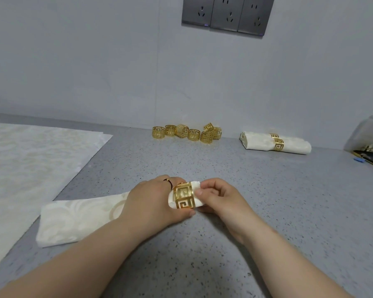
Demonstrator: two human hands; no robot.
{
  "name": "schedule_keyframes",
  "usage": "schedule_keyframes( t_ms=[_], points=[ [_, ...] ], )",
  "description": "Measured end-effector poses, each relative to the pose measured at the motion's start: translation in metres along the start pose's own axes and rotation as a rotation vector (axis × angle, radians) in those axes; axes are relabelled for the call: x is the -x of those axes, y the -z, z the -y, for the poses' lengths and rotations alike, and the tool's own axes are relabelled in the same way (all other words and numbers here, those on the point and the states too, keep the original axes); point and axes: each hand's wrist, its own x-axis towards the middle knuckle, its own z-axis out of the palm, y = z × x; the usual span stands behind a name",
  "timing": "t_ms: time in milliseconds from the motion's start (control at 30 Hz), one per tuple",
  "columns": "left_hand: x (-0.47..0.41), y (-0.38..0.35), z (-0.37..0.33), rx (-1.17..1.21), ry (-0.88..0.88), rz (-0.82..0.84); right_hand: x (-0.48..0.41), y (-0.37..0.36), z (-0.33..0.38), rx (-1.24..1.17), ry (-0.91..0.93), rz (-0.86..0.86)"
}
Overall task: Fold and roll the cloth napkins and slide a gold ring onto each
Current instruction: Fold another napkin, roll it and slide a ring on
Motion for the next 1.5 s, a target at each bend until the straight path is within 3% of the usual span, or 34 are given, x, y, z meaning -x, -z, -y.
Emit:
schedule_keyframes(
  t_ms=[167, 433, 600, 800, 1000, 1233, 1500],
  points=[
    [0.000, 0.000, -0.005, -0.121, -0.033, 0.021, 0.001, -0.001, 0.000, 0.181, 0.073, -0.086],
    [-0.002, 0.009, 0.007, -0.278, -0.020, 0.024, -0.005, 0.025, 0.008, -0.047, -0.121, -0.163],
    [-0.002, 0.016, 0.016, -0.286, 0.022, 0.064, -0.006, 0.036, 0.011, -0.172, -0.143, -0.228],
    [-0.002, 0.019, 0.018, -0.280, 0.029, 0.055, -0.006, 0.035, 0.011, -0.082, -0.203, -0.109],
    [-0.003, 0.018, 0.019, -0.300, 0.040, 0.083, -0.008, 0.041, 0.014, -0.125, -0.192, -0.187],
    [-0.003, 0.018, 0.016, -0.325, 0.034, 0.095, -0.007, 0.034, 0.006, 0.076, -0.153, -0.051],
    [-0.006, 0.018, 0.023, -0.229, 0.109, 0.234, -0.006, 0.041, 0.009, -0.082, -0.136, 0.015]
  ],
)
